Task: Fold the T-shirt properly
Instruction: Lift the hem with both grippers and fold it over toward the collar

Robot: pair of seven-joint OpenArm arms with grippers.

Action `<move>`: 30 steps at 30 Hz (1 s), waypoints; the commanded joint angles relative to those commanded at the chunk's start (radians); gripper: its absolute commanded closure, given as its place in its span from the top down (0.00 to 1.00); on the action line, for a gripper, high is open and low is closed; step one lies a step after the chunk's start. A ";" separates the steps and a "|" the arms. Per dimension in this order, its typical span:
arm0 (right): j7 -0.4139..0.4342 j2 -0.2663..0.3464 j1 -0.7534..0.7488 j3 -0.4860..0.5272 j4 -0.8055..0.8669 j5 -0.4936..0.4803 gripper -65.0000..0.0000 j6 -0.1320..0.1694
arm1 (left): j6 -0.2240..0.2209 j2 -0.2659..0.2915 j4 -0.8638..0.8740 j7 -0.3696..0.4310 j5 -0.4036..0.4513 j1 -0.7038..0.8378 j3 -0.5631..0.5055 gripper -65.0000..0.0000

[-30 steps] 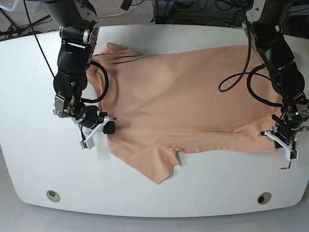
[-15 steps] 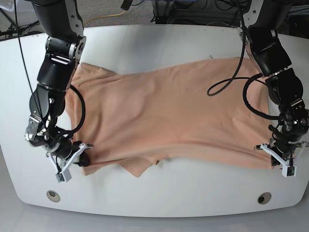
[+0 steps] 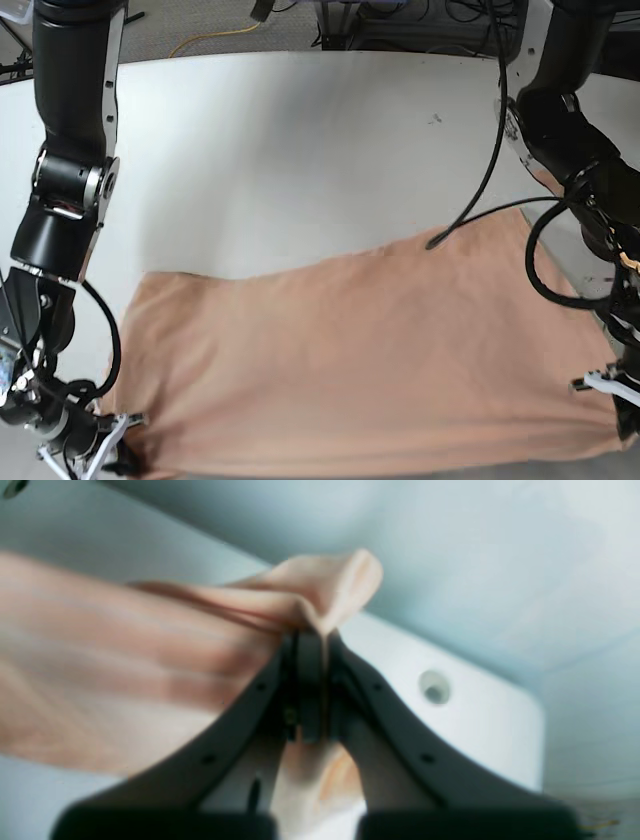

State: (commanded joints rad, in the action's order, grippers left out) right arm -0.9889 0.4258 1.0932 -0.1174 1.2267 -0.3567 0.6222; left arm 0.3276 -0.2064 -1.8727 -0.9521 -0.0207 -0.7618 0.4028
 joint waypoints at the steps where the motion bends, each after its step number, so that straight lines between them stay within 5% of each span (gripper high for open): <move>1: -0.014 0.000 0.028 0.000 0.000 0.000 0.00 0.015 | 0.000 -0.012 0.000 -0.017 -0.002 -0.035 0.000 0.01; 5: -0.075 0.000 0.118 -0.005 0.002 0.000 0.00 0.071 | 0.000 -0.025 0.005 -0.052 -0.002 -0.153 -0.002 0.01; 11: -0.114 0.000 0.049 -0.006 0.161 0.000 0.00 0.076 | 0.005 -0.034 -0.006 -0.069 -0.003 -0.163 -0.054 0.01; 15: -0.129 -0.005 -0.123 -0.051 0.282 0.002 0.00 0.076 | 0.049 -0.031 -0.038 -0.069 -0.003 -0.055 -0.048 0.01; 20: -0.130 -0.011 -0.350 -0.137 0.393 0.000 0.00 0.076 | 0.052 -0.029 -0.092 -0.069 -0.003 0.084 -0.048 0.01; 30: -0.130 -0.118 -0.819 -0.264 0.615 -0.068 0.00 0.076 | 0.109 -0.028 -0.126 -0.063 -0.003 0.451 0.061 0.01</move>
State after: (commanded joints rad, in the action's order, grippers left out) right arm -1.1193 0.3076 0.2739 -0.3813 1.8420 -0.4242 0.6981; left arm 0.4365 -0.2340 -1.9985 -1.0150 -0.0238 -0.3107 0.4641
